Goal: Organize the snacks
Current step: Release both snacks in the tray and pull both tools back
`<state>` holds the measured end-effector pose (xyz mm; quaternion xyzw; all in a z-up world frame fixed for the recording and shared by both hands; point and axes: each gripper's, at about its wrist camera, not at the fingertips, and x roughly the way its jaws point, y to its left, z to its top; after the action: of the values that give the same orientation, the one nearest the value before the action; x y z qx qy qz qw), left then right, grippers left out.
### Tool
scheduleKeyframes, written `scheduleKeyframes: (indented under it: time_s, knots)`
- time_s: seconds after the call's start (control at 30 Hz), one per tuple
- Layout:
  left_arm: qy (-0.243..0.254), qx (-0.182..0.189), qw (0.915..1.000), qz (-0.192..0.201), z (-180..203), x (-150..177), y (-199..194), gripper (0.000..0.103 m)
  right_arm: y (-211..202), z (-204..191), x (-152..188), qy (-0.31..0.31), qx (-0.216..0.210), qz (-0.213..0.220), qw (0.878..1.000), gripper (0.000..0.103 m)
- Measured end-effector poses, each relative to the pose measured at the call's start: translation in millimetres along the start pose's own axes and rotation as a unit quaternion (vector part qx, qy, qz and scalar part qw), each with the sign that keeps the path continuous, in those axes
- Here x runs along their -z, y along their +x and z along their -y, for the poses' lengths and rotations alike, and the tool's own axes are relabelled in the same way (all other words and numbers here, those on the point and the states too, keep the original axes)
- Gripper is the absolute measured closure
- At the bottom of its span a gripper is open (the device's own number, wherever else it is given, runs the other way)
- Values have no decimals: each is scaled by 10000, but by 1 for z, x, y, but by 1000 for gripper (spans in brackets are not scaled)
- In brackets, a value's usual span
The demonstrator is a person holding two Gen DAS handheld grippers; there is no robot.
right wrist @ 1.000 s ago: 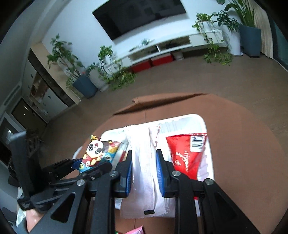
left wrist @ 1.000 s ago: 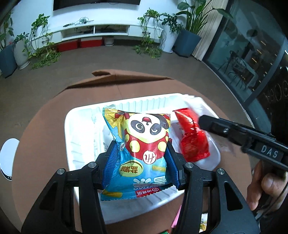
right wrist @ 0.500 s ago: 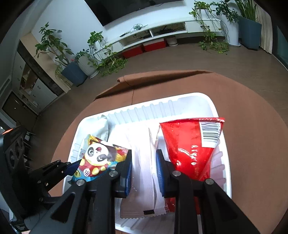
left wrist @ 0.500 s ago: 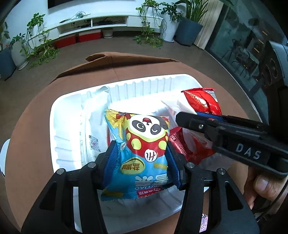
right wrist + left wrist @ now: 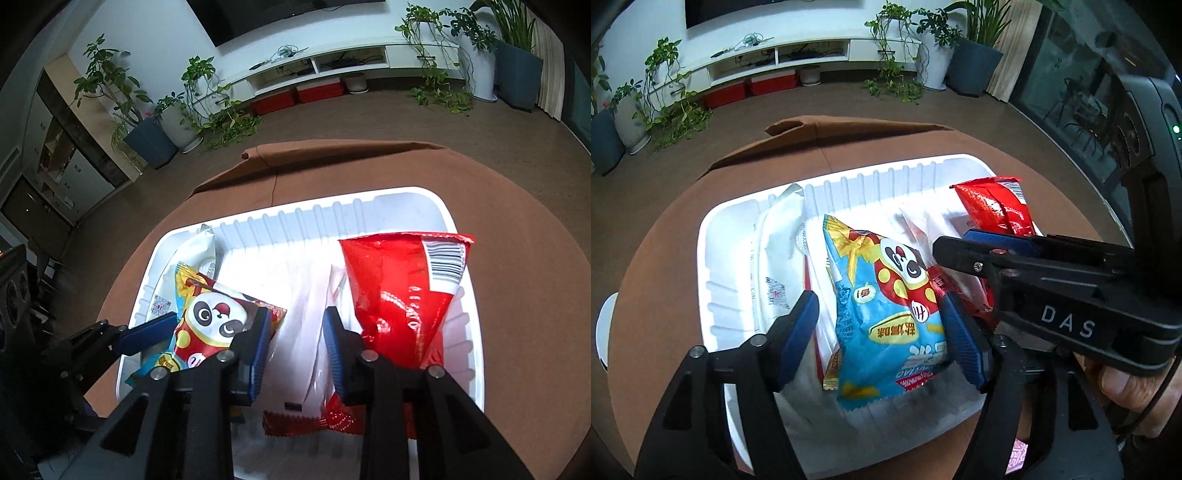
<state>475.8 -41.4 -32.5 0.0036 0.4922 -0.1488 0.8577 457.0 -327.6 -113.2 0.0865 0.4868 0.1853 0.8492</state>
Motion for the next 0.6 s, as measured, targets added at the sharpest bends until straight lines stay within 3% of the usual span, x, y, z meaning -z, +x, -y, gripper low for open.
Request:
scheduleKeyframes:
  time_s: [0.07,0.13,0.23,0.3,0.4,0.5,0.6]
  knots:
    - [-19,7,10000,66,-1,1,-7,27,-7,-1,1,-7,12,91,10000,68]
    - [-31,11,9999,133,-1,3,-17,22,-19,-4,2,-32,9,219,9998,60]
    - [-16,23,9994,356,2,8,-42,6,-52,-8,4,82,-239,547,9982,38]
    - [23,35,9985,547,5,13,-66,4,-78,-9,8,163,-438,852,9953,22]
    - [208,70,9964,815,15,26,-101,0,-120,-9,21,234,-759,1289,9885,9]
    - [644,-150,9916,1110,29,51,-137,0,-162,-9,39,181,-1029,1543,9825,6]
    - [692,-229,9897,1229,35,81,-165,0,-200,-6,68,97,-1203,1757,9770,3]
